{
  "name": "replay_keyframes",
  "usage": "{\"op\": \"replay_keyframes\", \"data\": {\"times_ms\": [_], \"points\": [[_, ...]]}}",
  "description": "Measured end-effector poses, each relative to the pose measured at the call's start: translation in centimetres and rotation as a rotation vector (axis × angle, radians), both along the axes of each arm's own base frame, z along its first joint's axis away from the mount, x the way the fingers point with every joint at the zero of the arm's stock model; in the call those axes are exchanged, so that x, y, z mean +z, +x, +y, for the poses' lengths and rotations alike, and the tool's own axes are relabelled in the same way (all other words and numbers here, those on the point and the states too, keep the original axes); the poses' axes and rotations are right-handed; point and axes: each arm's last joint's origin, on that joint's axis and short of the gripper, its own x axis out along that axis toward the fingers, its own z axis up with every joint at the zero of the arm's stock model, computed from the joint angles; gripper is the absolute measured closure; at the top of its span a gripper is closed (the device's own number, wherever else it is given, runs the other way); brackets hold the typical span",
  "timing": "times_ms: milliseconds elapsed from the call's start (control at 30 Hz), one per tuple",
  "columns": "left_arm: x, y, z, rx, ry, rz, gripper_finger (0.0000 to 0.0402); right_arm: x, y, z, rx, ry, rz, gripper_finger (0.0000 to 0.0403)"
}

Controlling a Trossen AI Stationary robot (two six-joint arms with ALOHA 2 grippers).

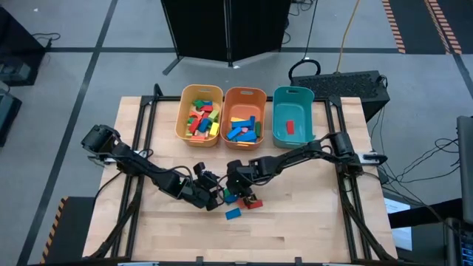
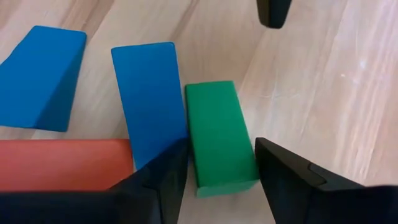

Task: Sort blocks by size
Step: Put the green triangle block into the blue bin

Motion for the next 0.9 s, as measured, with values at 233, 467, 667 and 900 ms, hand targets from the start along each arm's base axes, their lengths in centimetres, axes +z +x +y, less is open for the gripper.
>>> {"op": "replay_keyframes", "data": {"times_ms": [233,467,667,900], "points": [[0.0,0.0,0.0,0.0,0.0,0.0,0.0183,-0.1,-0.3,0.0,-0.006,-0.003,0.038,0.0275],[0.0,0.0,0.0,-0.006,-0.008,0.003,0.0183,1.4,-1.4,-0.2,-0.023,-0.016,0.077,0.0274],[0.0,-0.1,-0.1,-0.01,-0.012,0.004,0.0183,4.2,-3.0,-0.5,-0.031,-0.022,0.124,0.0272],[0.0,-0.1,-0.4,-0.021,-0.014,0.003,0.0183,7.2,-5.0,-1.2,-0.068,-0.056,0.167,0.0272]]}}
